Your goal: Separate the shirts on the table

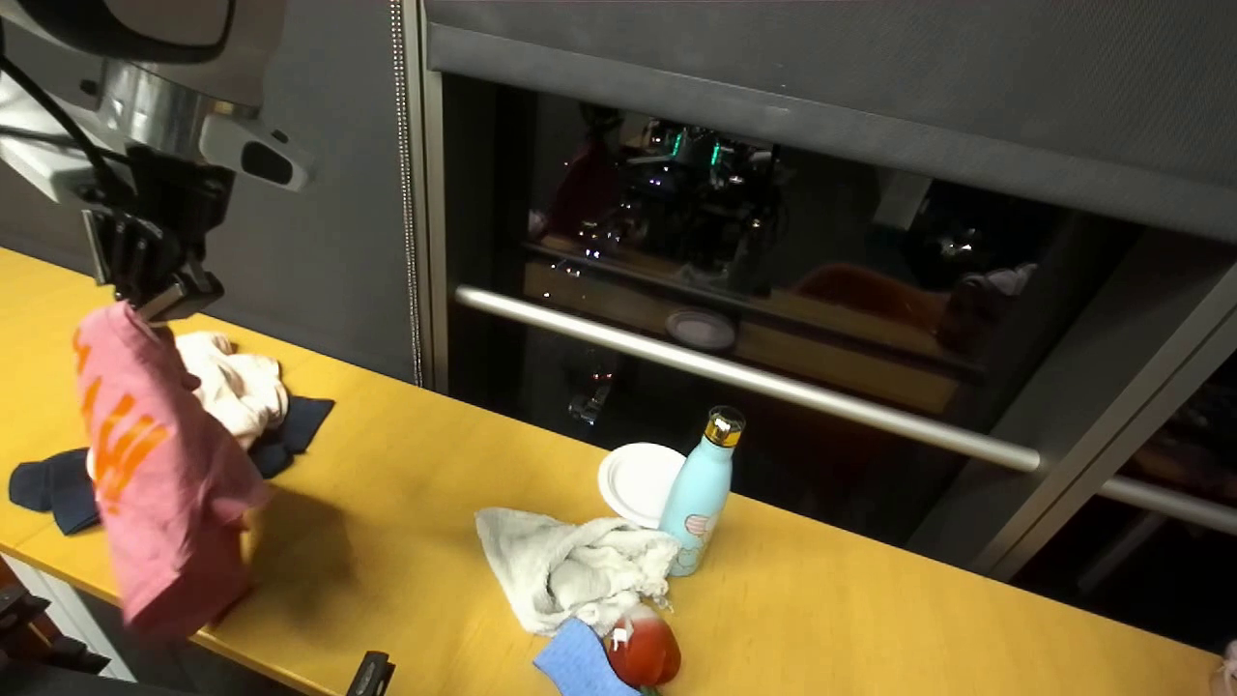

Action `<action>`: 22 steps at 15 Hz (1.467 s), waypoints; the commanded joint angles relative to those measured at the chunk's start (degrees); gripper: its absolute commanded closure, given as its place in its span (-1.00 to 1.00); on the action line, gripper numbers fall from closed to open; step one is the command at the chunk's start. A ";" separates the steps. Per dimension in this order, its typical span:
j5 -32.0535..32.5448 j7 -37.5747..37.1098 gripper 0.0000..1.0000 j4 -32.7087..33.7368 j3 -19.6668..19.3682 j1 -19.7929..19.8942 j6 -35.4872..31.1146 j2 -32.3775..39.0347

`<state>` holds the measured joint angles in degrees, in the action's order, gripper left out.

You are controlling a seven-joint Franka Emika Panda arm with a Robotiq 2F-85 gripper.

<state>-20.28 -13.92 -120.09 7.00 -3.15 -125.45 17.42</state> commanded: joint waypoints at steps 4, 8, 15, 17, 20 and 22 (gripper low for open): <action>-3.14 6.82 0.97 -8.77 -2.60 1.70 11.47 -13.50; -1.16 2.95 0.97 0.05 -5.87 3.07 4.63 -0.70; 8.68 -5.19 0.97 19.33 -9.03 -0.88 -12.65 23.33; 11.47 -8.03 0.97 26.27 -9.94 -2.68 -13.73 30.19; 15.27 -11.60 0.97 35.03 -12.45 -6.29 -15.04 37.39; 18.96 -15.48 0.97 41.24 -15.64 -9.95 -15.38 41.39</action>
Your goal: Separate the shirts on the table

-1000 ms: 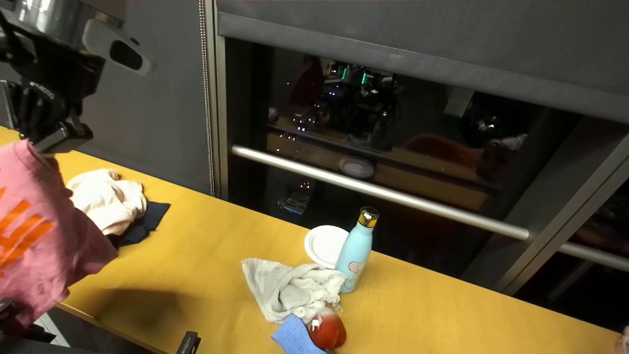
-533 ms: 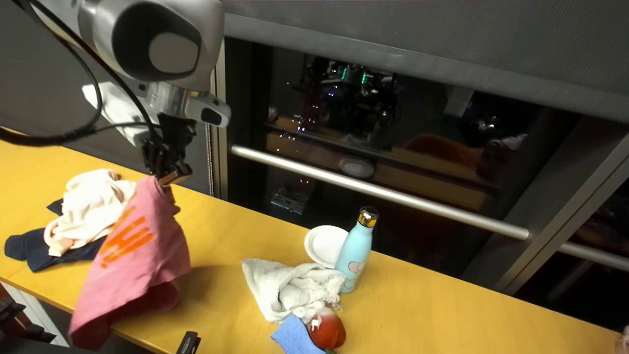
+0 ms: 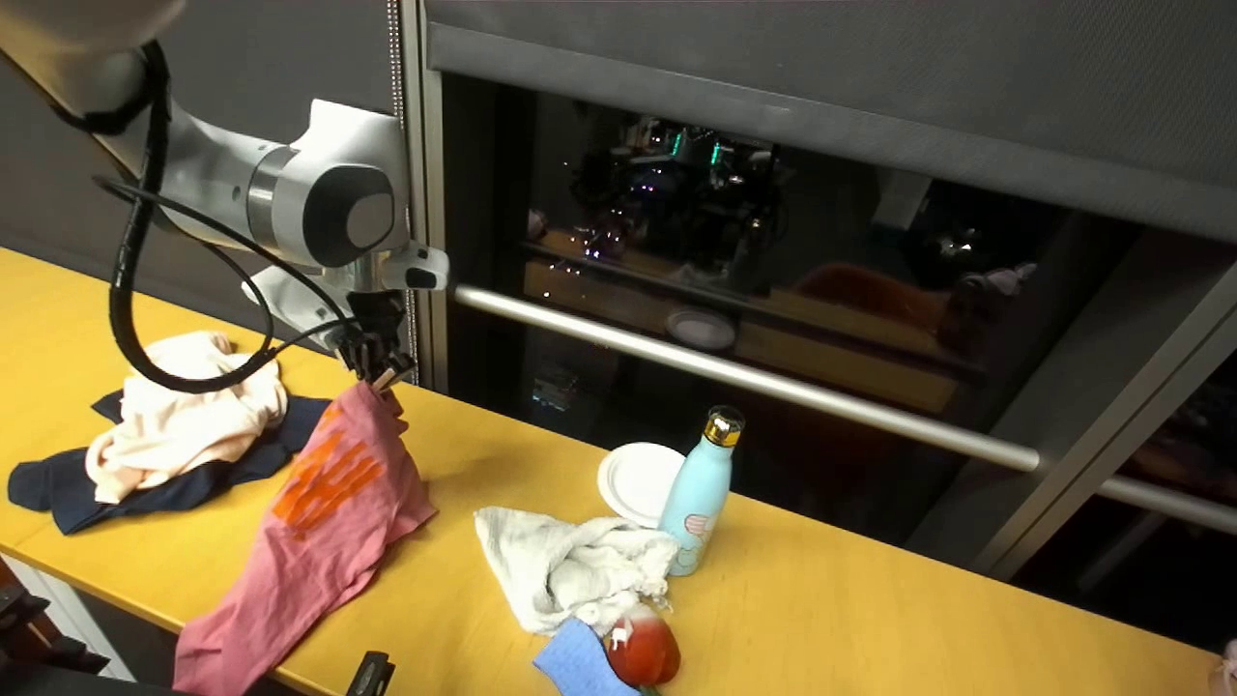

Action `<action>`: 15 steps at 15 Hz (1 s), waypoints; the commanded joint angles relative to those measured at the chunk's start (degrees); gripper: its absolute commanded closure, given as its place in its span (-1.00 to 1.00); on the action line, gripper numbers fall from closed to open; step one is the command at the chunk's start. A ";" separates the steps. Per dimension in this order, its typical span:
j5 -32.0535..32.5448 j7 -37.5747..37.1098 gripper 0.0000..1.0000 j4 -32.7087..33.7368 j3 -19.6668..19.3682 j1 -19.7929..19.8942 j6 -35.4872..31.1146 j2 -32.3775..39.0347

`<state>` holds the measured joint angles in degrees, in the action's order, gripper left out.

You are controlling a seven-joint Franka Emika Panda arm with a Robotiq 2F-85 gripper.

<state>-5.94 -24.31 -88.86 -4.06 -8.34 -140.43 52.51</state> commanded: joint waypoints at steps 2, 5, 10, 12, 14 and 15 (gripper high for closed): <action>7.47 -9.15 0.97 15.62 -7.81 -7.24 -1.35 10.07; 10.53 -14.41 0.97 23.98 -11.69 -8.91 -1.53 16.36; 12.76 -21.46 0.09 31.40 -14.23 -9.02 1.21 21.83; 13.12 -23.21 -0.20 31.97 -14.42 -8.94 2.51 22.31; 12.47 -23.95 -0.45 28.77 -13.13 -8.85 3.10 20.55; 10.91 -23.73 -0.63 26.72 -13.55 -9.49 3.33 19.55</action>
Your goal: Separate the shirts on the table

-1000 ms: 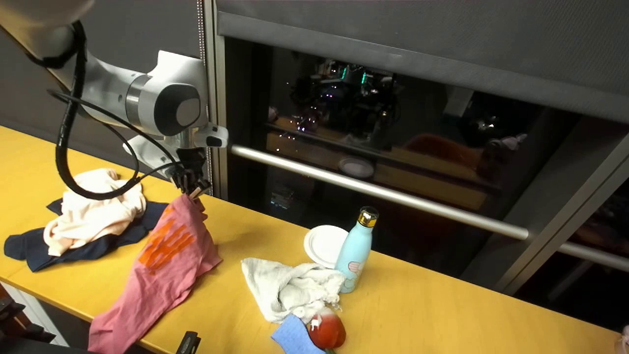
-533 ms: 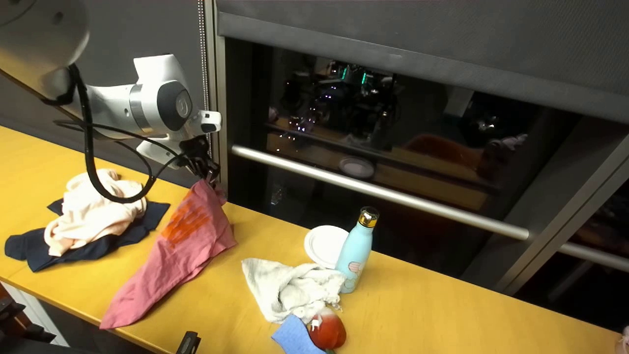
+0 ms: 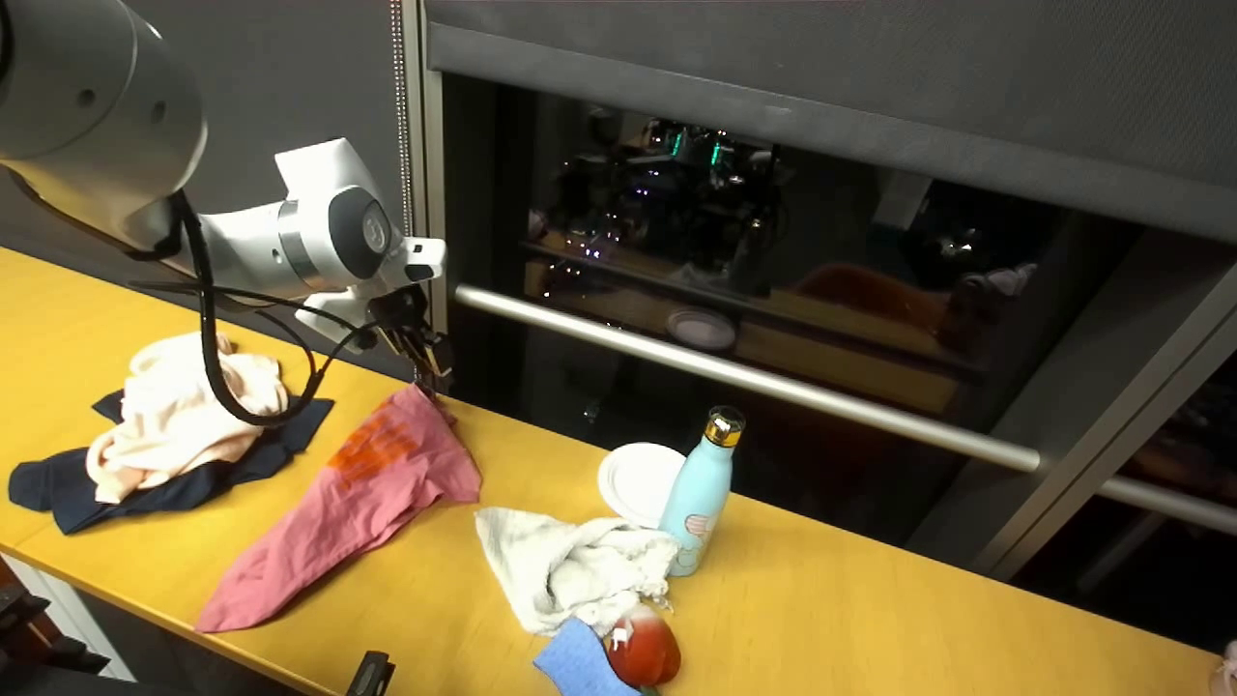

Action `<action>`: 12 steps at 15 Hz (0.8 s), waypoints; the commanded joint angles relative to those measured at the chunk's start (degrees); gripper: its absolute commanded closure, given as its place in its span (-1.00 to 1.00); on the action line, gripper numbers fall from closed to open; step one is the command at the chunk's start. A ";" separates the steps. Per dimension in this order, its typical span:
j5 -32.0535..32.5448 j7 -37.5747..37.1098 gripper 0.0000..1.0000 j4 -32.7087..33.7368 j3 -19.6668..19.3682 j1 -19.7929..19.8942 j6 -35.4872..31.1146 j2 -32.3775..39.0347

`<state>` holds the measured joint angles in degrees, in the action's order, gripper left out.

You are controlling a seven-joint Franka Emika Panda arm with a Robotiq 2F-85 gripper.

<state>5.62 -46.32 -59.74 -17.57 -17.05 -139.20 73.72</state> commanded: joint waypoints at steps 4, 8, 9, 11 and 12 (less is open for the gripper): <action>-1.15 -5.67 -1.00 -14.36 -0.36 -2.16 -3.52 -7.85; -1.66 -8.93 -1.00 -24.47 1.94 -0.74 -15.96 -14.97; -1.76 -9.05 -1.00 -27.18 2.09 -0.71 -20.02 -16.72; -2.52 -6.41 -1.00 -32.88 4.01 0.28 -27.92 -21.09; -3.19 -4.23 -1.00 -35.73 5.96 1.33 -31.64 -23.40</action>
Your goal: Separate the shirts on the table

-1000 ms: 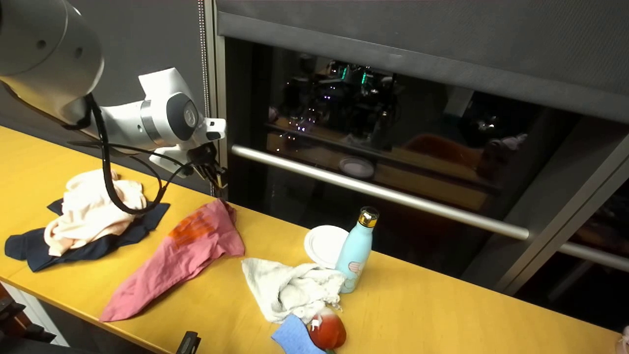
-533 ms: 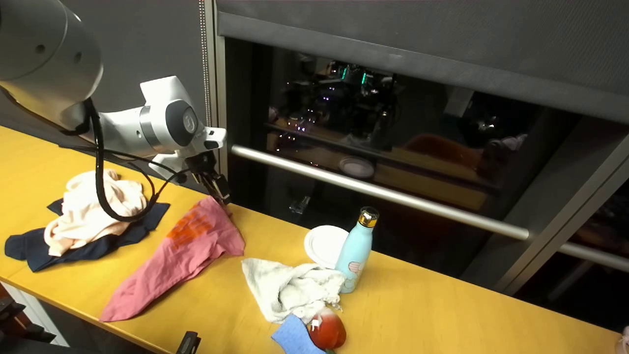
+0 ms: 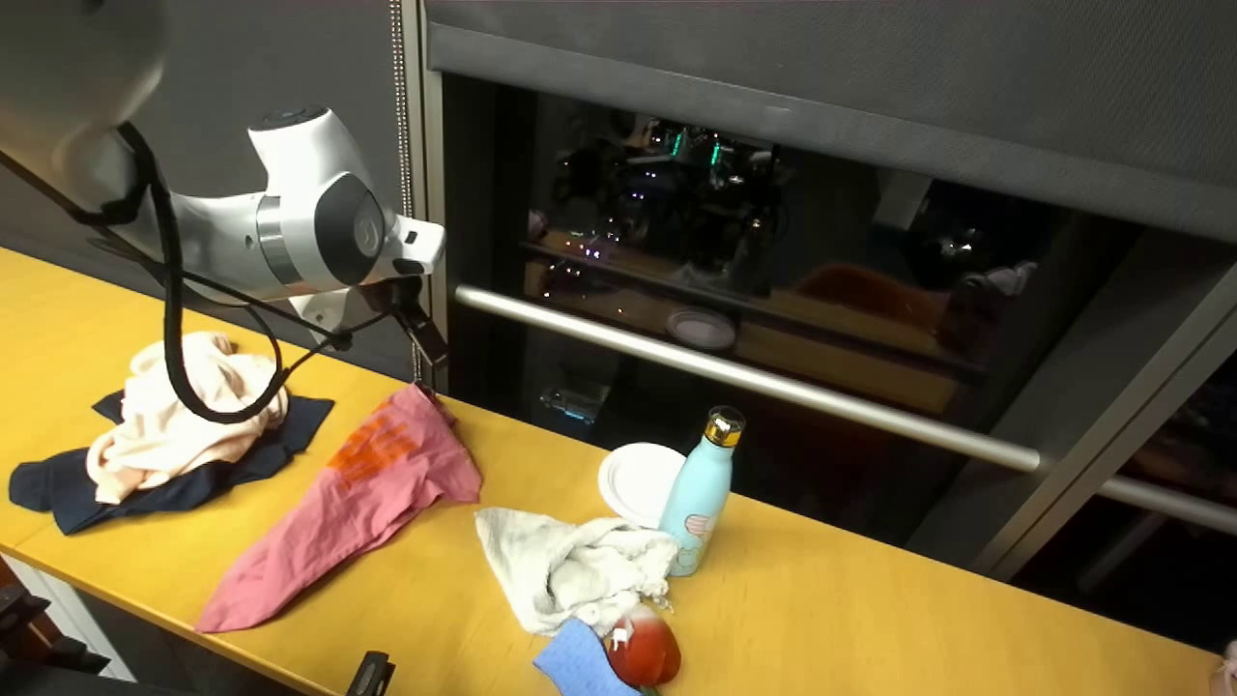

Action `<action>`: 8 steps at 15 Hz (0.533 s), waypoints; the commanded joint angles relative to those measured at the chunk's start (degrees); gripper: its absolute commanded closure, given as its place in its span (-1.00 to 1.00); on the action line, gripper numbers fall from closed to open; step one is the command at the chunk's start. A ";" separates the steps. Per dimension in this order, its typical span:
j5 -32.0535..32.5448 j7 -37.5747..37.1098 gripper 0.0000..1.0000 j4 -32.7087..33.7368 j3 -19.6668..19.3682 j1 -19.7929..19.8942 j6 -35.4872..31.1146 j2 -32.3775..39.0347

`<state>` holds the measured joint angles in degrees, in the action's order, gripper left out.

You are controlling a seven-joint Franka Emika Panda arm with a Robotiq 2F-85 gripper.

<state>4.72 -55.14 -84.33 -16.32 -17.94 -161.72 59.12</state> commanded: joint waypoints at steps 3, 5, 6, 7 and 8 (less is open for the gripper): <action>-4.45 6.45 -1.00 -8.16 3.73 1.10 -9.06 -6.42; -4.81 7.88 -1.00 -11.13 5.20 1.54 -9.53 -9.35; -4.81 8.04 -1.00 -11.82 5.38 1.58 -9.53 -10.00; -4.82 8.13 -1.00 -12.18 5.42 1.60 -9.54 -10.25; -4.83 8.18 -1.00 -12.32 5.42 1.64 -9.56 -10.28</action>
<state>2.78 -49.25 -96.61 -10.10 -15.41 -171.25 48.75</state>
